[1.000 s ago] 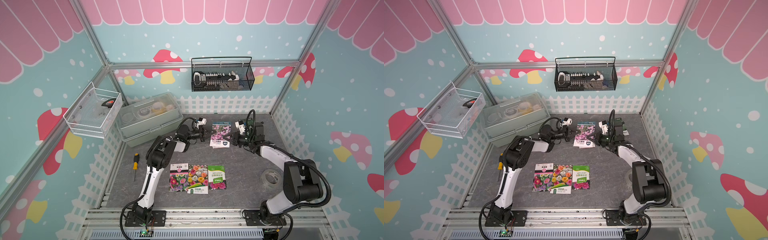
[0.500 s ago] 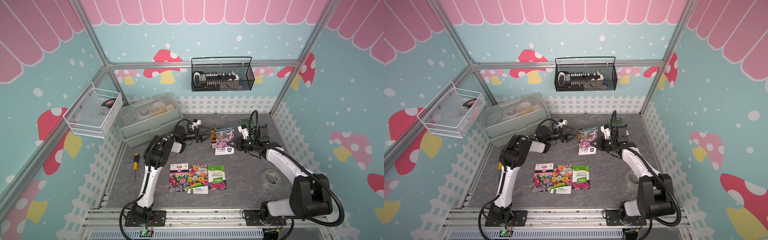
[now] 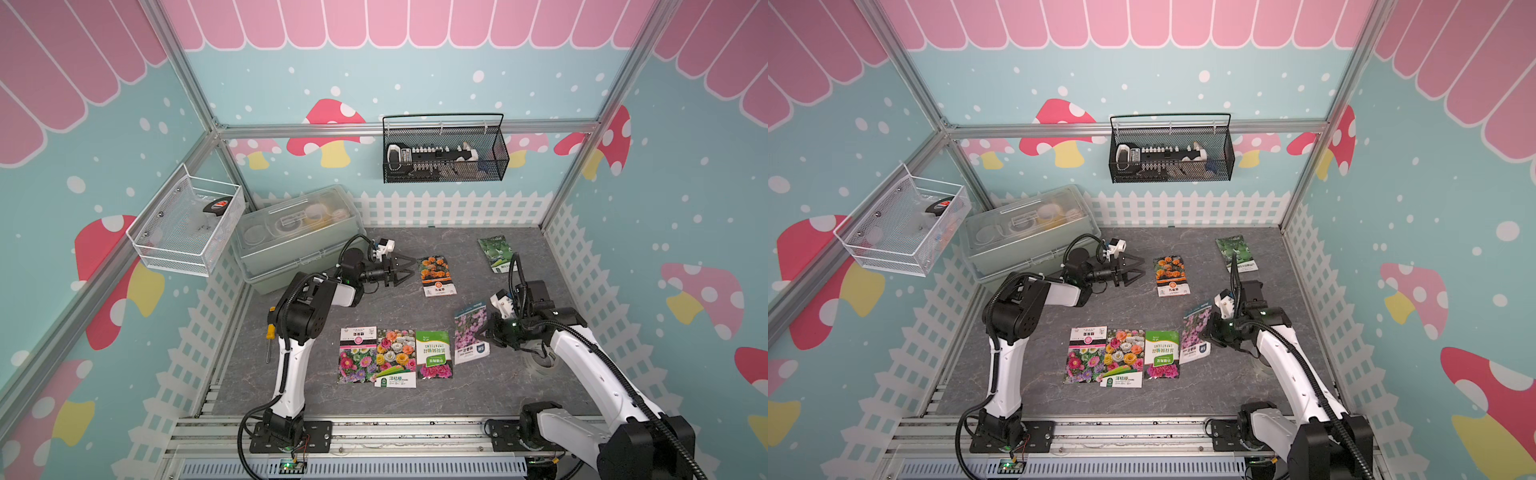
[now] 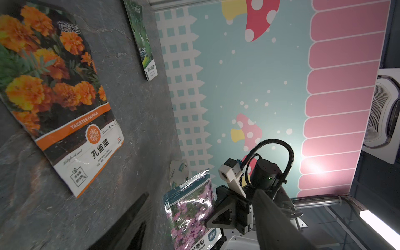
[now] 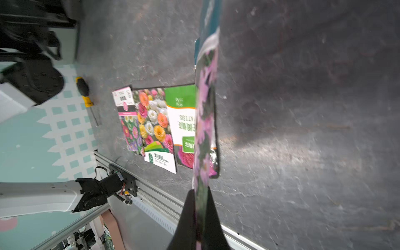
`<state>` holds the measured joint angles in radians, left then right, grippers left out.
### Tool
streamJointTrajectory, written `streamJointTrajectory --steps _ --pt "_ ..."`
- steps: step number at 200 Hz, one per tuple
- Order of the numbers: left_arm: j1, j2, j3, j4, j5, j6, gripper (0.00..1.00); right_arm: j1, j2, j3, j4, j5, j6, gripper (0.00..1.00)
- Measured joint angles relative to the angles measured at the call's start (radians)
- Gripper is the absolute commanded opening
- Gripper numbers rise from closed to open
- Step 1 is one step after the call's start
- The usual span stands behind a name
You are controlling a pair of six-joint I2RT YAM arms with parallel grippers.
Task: Arrange the seed packets in a row
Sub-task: Place the seed packet at the center of the board.
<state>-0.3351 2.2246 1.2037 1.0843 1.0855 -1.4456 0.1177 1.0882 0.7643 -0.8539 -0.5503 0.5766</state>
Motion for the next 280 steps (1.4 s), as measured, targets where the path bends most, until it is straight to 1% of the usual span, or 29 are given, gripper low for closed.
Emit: streamJointTrajectory --steps 34,60,102,152,255,280 --pt "0.0 -0.001 -0.038 -0.003 0.0 0.018 0.73 0.0 -0.001 -0.069 -0.037 0.064 -0.005 0.0" --pt "-0.002 -0.001 -0.043 0.004 0.0 0.017 0.72 0.0 0.002 -0.082 -0.018 0.079 -0.009 0.0" --pt "-0.002 -0.001 -0.043 0.062 0.002 -0.006 0.72 0.0 0.047 -0.109 0.046 0.079 -0.011 0.0" --pt "-0.002 -0.001 -0.043 0.088 0.004 -0.017 0.71 0.0 0.108 -0.15 0.11 0.08 -0.011 0.0" --pt "-0.002 -0.001 -0.043 0.103 0.004 -0.025 0.7 0.0 0.158 -0.15 0.13 0.102 -0.019 0.0" --pt "-0.002 -0.001 -0.043 0.103 0.004 -0.025 0.7 0.0 0.16 -0.15 0.13 0.102 -0.021 0.1"
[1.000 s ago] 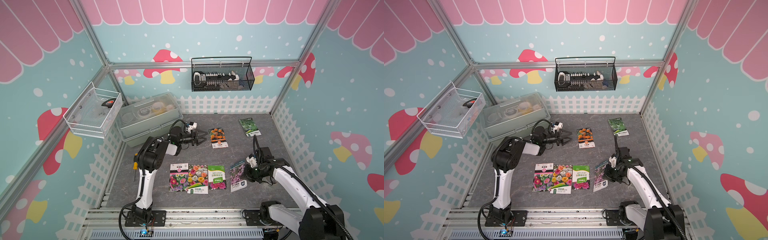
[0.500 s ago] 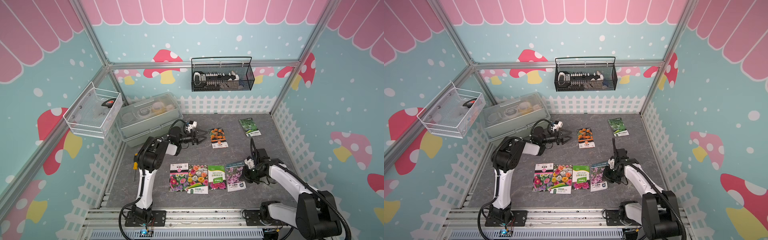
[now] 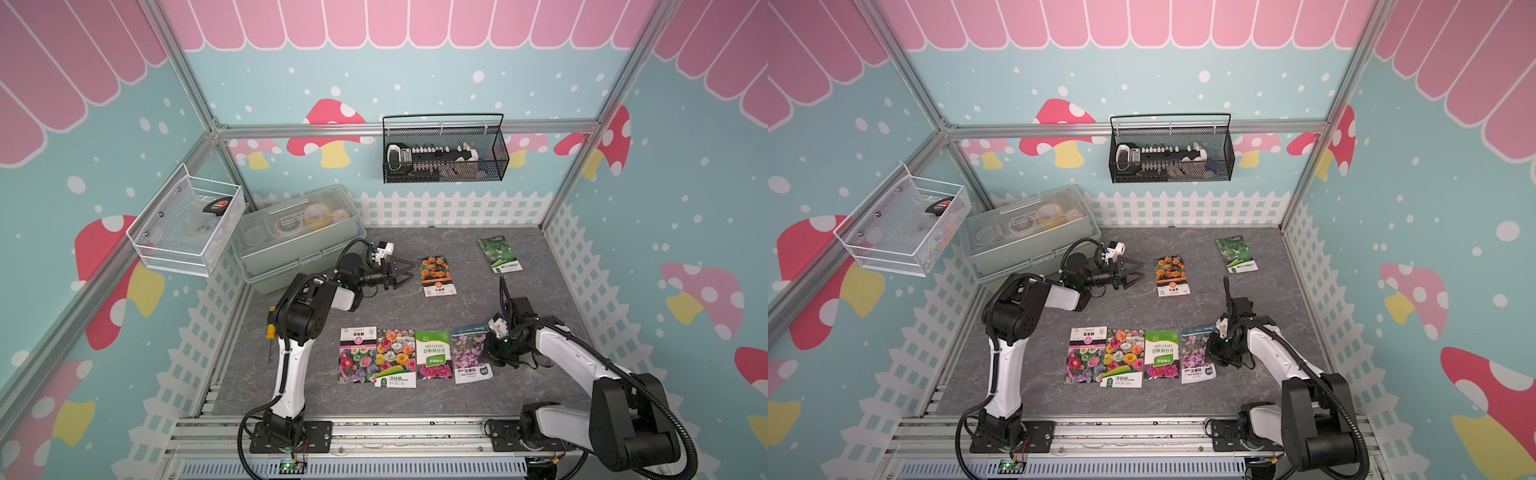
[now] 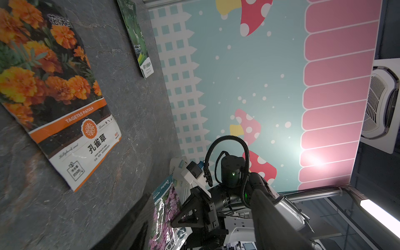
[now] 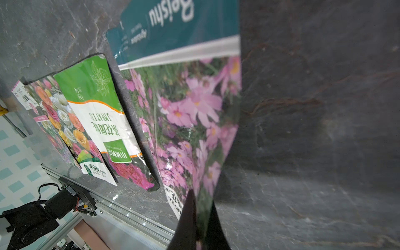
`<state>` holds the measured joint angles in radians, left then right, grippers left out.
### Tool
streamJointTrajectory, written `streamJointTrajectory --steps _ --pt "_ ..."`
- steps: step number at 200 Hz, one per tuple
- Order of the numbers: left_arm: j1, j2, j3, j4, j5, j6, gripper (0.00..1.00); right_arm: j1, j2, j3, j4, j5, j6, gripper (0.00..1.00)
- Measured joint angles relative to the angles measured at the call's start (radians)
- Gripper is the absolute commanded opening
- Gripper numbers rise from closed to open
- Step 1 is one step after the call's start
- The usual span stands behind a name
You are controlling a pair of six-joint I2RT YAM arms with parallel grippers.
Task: Arrange the seed packets in a row
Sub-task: Place the seed packet at the center of the board.
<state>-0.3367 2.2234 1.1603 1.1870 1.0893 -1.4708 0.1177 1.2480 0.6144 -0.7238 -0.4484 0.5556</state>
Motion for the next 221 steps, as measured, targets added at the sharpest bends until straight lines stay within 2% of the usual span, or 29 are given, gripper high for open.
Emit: streamJointTrajectory --steps 26,99,123,153,221 --pt "0.0 0.0 0.0 0.0 0.0 -0.002 0.7 0.0 0.002 0.0 0.0 0.005 -0.002 0.22" --pt "0.0 0.0 0.0 0.0 0.0 -0.007 0.7 0.0 0.013 0.0 -0.005 0.051 0.0 0.26" --pt "0.0 0.0 0.0 0.0 0.0 -0.008 0.7 0.0 0.021 0.002 -0.009 0.078 0.005 0.4" --pt "0.0 0.0 0.0 0.0 0.0 -0.01 0.7 0.0 0.042 0.012 -0.015 0.1 0.003 0.49" --pt "0.0 0.0 0.0 0.0 0.001 -0.011 0.69 0.0 0.047 0.063 -0.017 0.154 0.007 0.53"
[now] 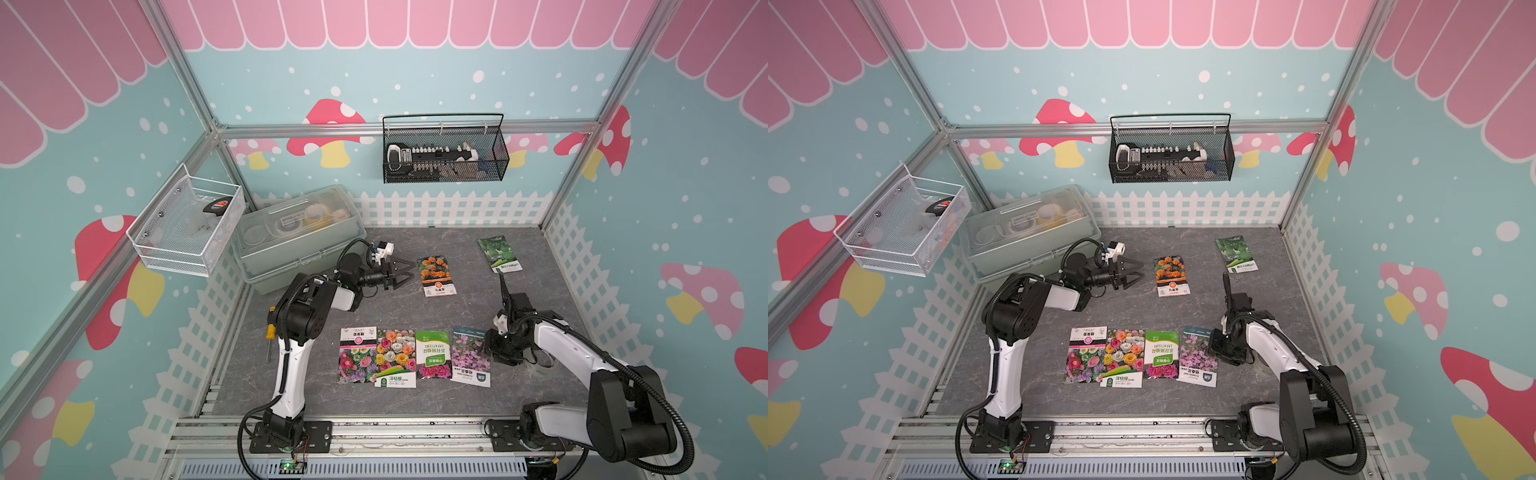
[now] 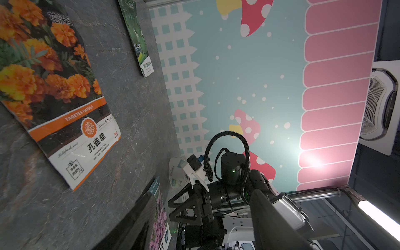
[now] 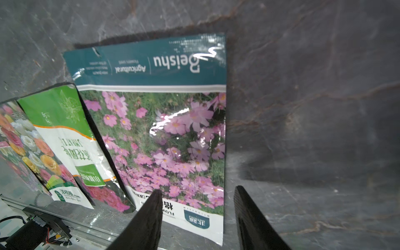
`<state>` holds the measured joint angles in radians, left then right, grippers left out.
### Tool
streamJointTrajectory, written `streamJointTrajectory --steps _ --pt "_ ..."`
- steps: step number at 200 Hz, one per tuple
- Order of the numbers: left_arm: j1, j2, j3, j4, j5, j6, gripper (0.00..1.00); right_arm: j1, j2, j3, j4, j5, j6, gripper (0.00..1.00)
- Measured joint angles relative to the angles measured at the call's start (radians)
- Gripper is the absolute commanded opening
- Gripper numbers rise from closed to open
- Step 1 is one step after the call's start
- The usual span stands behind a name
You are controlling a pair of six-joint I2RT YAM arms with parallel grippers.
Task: Arrange the seed packets in a row
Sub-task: Place the seed packet at the center of the board, then adjust the seed packet at the center of the board.
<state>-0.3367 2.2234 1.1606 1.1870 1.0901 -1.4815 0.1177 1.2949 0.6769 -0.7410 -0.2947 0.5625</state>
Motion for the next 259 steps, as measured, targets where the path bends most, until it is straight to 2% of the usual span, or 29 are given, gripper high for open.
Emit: streamJointTrajectory --steps 56,113,166,201,229,259 --pt "0.0 0.0 0.0 0.0 0.002 0.0 0.69 0.0 0.122 0.05 0.06 0.007 0.007 0.53" --pt "0.0 0.0 0.0 0.0 0.003 0.0 0.69 0.0 0.184 0.087 0.114 -0.006 0.006 0.53" --pt "-0.001 0.0 0.0 -0.001 0.003 0.0 0.69 -0.001 0.186 0.087 0.141 -0.033 0.006 0.53" --pt "-0.004 0.0 0.002 -0.029 0.002 0.017 0.73 -0.001 0.139 0.138 0.08 0.038 0.003 0.55" --pt "-0.016 0.0 0.044 -0.241 -0.014 0.143 0.77 -0.002 0.129 0.276 0.063 0.07 -0.01 0.6" --pt "-0.036 0.0 0.222 -0.725 -0.111 0.415 0.85 -0.002 0.282 0.432 0.126 0.024 -0.016 0.63"
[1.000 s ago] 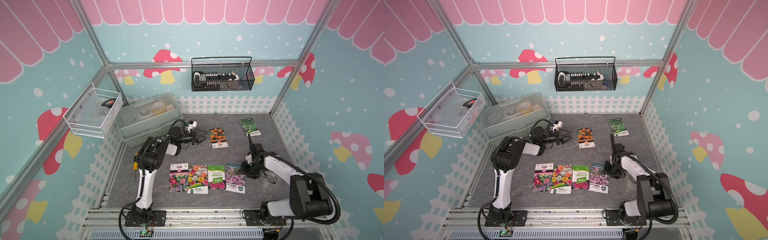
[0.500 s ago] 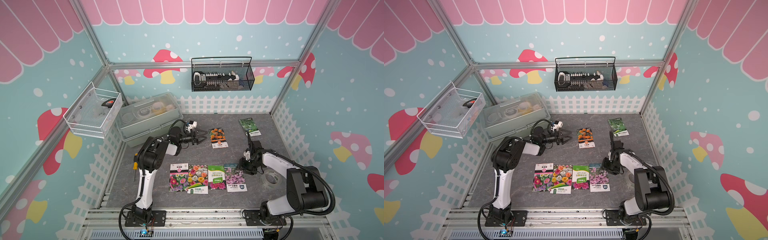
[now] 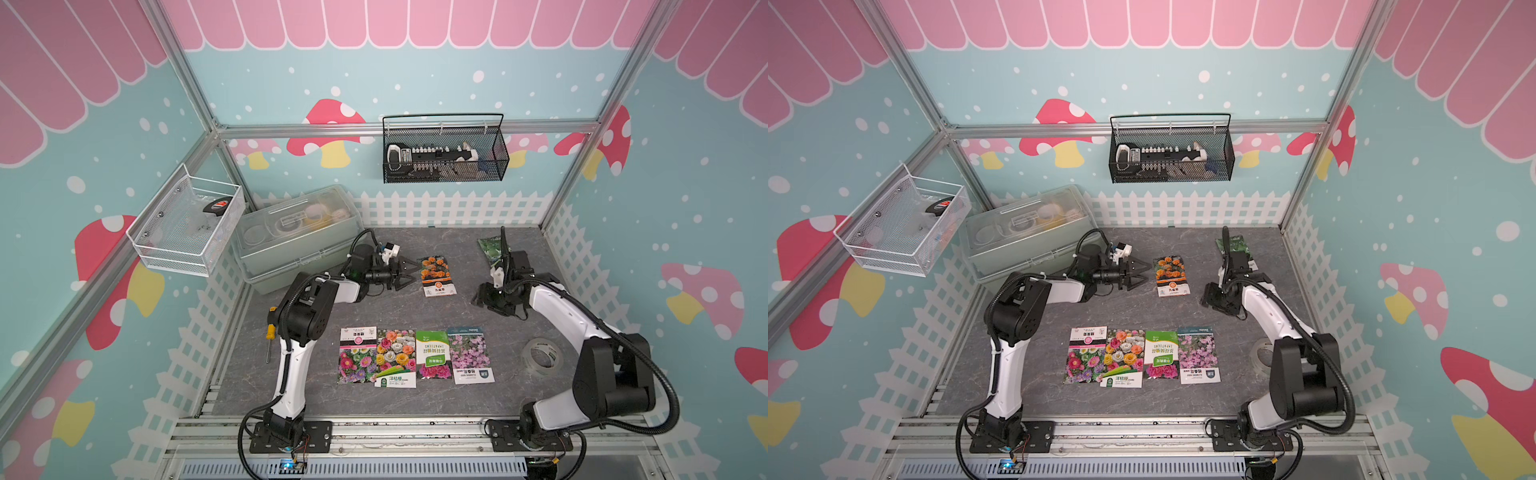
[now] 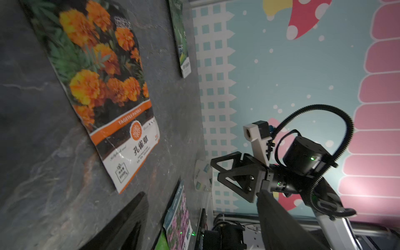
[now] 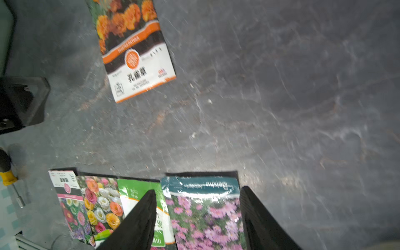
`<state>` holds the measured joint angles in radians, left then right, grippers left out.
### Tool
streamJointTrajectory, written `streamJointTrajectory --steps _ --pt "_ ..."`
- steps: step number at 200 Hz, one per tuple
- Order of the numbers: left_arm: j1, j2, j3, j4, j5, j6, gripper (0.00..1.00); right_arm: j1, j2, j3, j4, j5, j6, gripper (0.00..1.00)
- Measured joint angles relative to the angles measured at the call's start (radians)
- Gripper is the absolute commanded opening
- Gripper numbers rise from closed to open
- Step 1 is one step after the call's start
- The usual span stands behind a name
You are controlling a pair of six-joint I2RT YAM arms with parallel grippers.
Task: Arrange the seed packets in a row
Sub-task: Adjust the seed packet at the center of the board, then pick up the seed packet from the center of the board.
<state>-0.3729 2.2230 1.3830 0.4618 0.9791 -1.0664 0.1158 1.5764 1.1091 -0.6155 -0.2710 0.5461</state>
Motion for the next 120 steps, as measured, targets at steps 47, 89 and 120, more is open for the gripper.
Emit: streamJointTrajectory --steps 47,89,120 --pt "-0.009 0.007 0.251 -0.427 -0.161 0.225 0.87 0.0 0.358 0.281 0.05 -0.116 -0.034 0.66" --pt "-0.016 0.09 0.372 -0.612 -0.265 0.305 0.92 -0.004 0.552 0.478 0.075 -0.199 -0.061 0.67" --pt "-0.028 0.148 0.399 -0.691 -0.314 0.322 0.92 -0.009 0.633 0.536 0.101 -0.272 -0.064 0.69"
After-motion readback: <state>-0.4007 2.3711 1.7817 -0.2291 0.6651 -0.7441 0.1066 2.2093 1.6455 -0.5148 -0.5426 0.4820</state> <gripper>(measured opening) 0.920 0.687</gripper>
